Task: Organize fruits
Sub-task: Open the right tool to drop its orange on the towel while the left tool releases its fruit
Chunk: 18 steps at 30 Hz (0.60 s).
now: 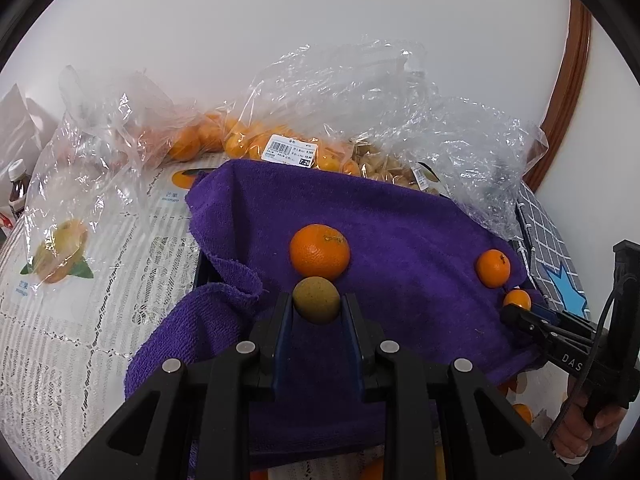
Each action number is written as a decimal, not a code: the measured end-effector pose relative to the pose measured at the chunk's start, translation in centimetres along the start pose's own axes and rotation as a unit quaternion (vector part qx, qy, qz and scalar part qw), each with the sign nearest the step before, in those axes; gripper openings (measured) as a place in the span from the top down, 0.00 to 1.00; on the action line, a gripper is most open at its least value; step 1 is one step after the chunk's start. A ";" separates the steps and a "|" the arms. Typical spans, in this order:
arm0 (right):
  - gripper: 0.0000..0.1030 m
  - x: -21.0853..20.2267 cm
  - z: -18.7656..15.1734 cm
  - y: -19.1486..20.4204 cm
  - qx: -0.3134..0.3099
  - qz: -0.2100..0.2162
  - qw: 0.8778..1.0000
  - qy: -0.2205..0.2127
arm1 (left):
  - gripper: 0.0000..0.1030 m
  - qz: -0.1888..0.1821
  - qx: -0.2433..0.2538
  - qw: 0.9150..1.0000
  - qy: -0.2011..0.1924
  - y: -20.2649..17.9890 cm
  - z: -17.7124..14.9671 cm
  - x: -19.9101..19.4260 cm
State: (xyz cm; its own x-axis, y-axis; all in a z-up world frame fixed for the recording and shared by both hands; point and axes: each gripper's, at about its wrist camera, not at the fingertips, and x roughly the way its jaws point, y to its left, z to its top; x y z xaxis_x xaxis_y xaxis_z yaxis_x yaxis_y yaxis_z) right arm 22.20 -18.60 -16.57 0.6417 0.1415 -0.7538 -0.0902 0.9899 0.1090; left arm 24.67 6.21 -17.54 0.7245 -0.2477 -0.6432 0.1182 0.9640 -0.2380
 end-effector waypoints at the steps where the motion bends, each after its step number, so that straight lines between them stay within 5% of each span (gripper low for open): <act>1: 0.67 0.0 0.0 0.0 0.000 0.000 1.000 -0.001 | 0.77 0.000 0.000 1.000 0.000 0.0 0.0 0.0; 11: 0.65 -0.4 -0.1 -0.3 0.002 0.004 1.000 -0.005 | 0.77 0.000 0.001 1.000 0.000 0.1 0.0 0.0; 18: 0.43 -1.6 0.0 0.3 -0.003 0.013 1.000 -0.027 | 0.77 -0.003 0.001 1.000 0.000 0.1 0.0 -0.1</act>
State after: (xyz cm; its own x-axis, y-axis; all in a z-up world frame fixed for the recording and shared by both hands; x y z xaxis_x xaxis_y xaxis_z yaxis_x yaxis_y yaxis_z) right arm 21.19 -18.53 -15.36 0.6794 0.1678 -0.7143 -0.1129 0.9858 0.1242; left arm 24.62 6.28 -17.50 0.7241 -0.2543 -0.6411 0.1239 0.9624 -0.2417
